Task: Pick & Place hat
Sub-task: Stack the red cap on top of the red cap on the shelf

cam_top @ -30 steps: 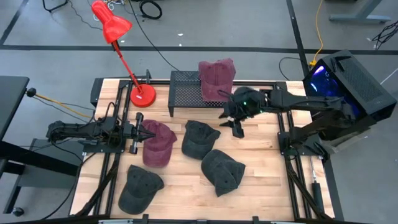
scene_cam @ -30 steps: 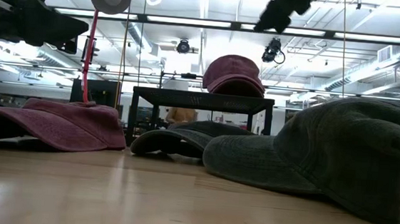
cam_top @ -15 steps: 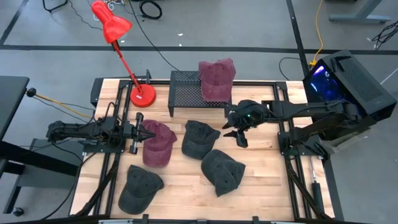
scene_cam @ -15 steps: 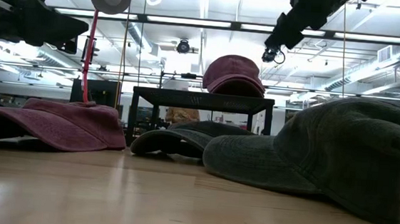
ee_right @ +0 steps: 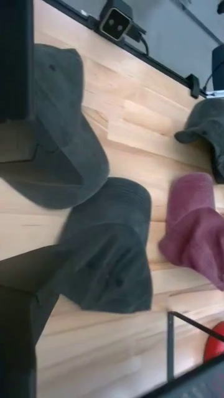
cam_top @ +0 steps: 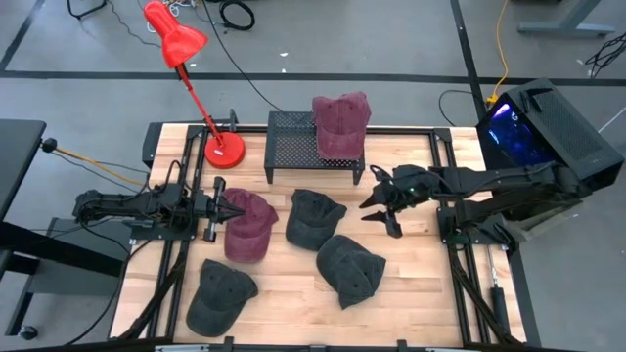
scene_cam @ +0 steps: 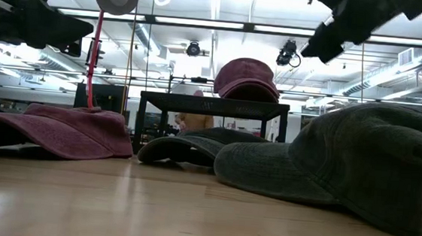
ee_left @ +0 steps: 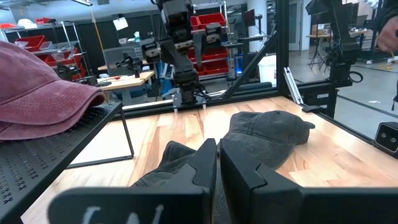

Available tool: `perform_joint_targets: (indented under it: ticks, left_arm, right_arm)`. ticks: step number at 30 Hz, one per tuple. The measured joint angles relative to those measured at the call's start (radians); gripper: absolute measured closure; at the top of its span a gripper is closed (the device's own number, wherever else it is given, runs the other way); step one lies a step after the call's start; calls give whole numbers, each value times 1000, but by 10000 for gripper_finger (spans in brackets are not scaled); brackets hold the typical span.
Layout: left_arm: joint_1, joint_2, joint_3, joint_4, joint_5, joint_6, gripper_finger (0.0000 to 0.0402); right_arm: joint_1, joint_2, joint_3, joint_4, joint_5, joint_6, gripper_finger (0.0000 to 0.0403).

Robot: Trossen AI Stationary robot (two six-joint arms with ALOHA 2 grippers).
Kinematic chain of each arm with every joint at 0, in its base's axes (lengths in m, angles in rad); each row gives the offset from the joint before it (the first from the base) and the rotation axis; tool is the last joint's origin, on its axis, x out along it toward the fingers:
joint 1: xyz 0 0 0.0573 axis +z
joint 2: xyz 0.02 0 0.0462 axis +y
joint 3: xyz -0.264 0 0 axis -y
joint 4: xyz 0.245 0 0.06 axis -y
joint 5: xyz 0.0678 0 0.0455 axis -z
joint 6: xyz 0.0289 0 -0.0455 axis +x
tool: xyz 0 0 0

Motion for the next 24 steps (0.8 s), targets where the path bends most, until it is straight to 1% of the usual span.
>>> perform_joint_targets:
  ticks: [6,15,24]
  left_arm:
    - [0,0,0,0,0,0,374]
    - [0,0,0,0,0,0,374]
    - [0,0,0,0,0,0,374]
  right_arm:
    - [2,-59,-87,79,0,-3,240]
    - [2,-134,-225,257,0,0,240]
    - [2,-229,-338,367,1,-4,240]
